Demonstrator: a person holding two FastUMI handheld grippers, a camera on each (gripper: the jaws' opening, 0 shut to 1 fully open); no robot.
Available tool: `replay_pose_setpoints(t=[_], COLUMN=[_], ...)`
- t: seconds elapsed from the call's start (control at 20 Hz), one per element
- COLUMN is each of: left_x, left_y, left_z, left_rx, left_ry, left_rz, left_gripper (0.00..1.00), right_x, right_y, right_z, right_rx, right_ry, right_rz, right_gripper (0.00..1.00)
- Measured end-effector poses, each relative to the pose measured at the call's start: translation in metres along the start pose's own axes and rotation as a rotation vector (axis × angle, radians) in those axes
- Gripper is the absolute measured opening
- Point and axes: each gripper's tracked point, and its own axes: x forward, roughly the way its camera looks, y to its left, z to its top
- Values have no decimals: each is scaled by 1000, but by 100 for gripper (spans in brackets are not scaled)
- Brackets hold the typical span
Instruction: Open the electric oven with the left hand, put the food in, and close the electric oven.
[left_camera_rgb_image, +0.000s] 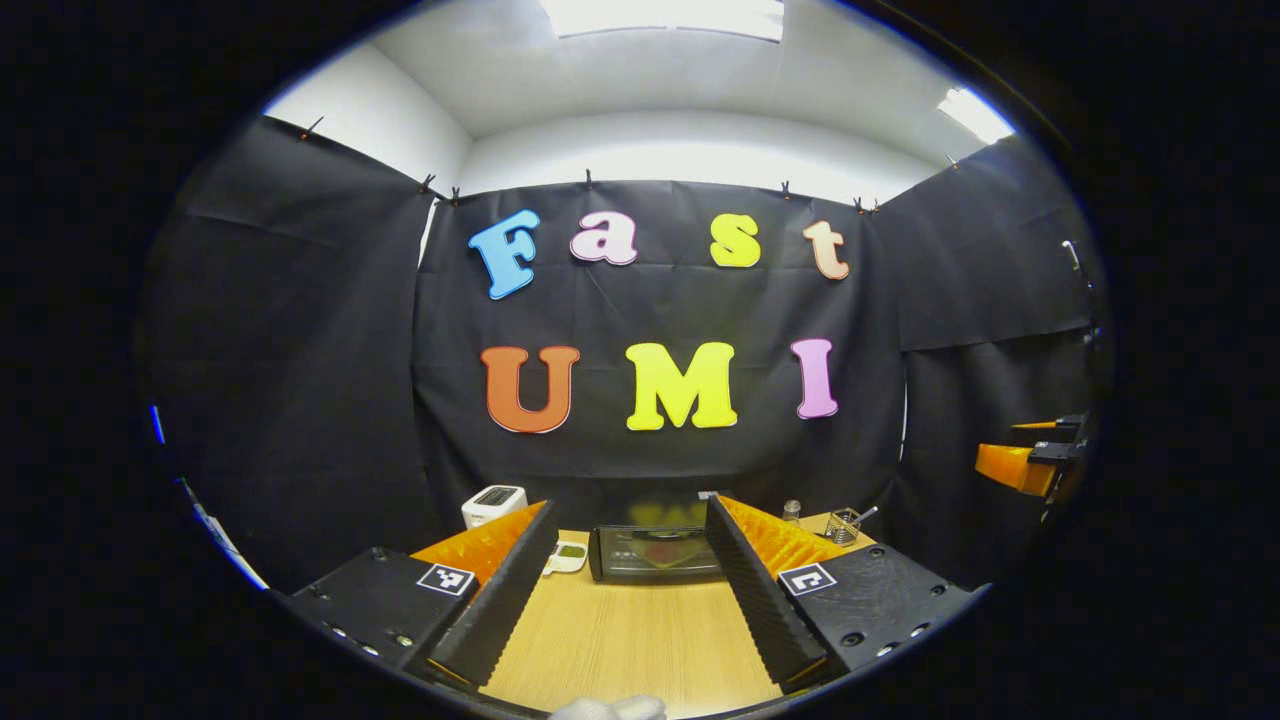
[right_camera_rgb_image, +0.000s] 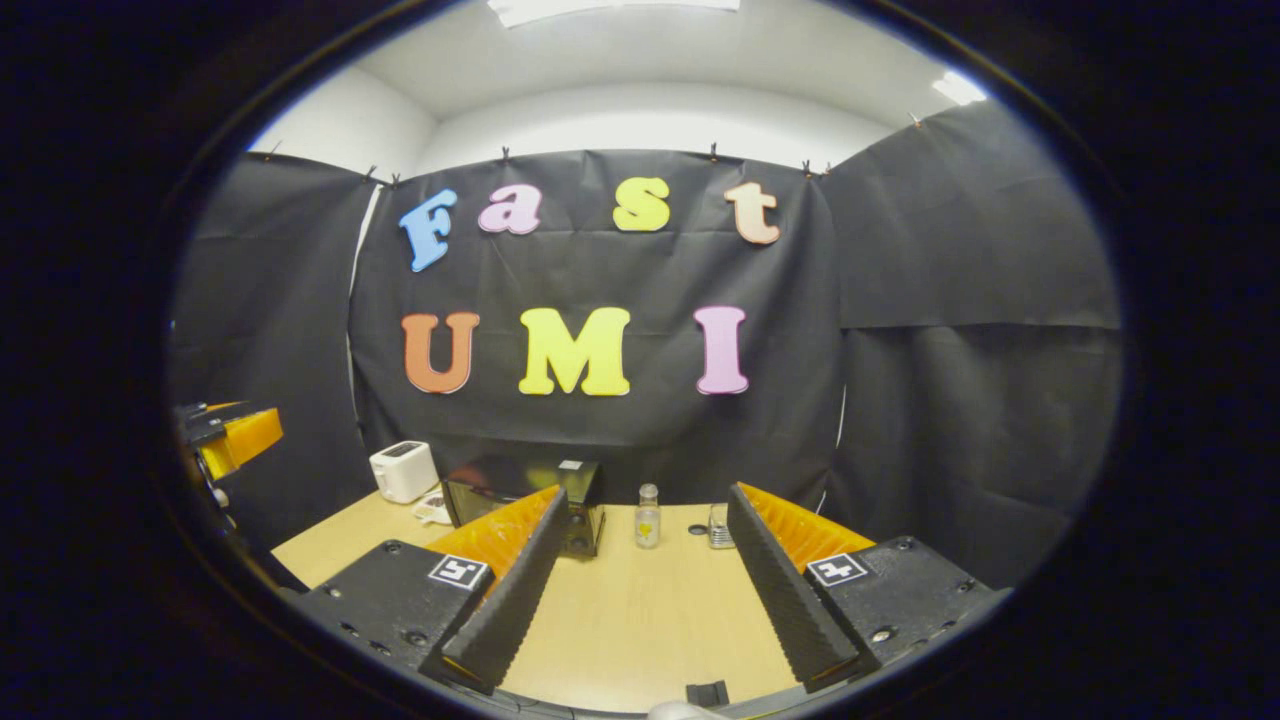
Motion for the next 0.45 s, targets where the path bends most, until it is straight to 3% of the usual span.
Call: replay_pose_setpoints(t=[0.3,0.35,0.4,0.45], left_x=[-7,-9,-9,-9], left_y=[1,2,3,3], left_z=[2,1,0,0], left_rx=[24,25,24,21], left_ry=[-3,-5,-4,-2], left_rz=[-6,-6,-7,-8], left_gripper=[94,84,94,84], right_x=[-8,-9,-10,-10], right_y=[11,12,14,13], right_z=[5,6,6,6], right_rx=[1,2,2,2], right_ry=[-23,-25,-24,-24], right_rz=[13,14,12,10], right_gripper=[96,96,96,100])
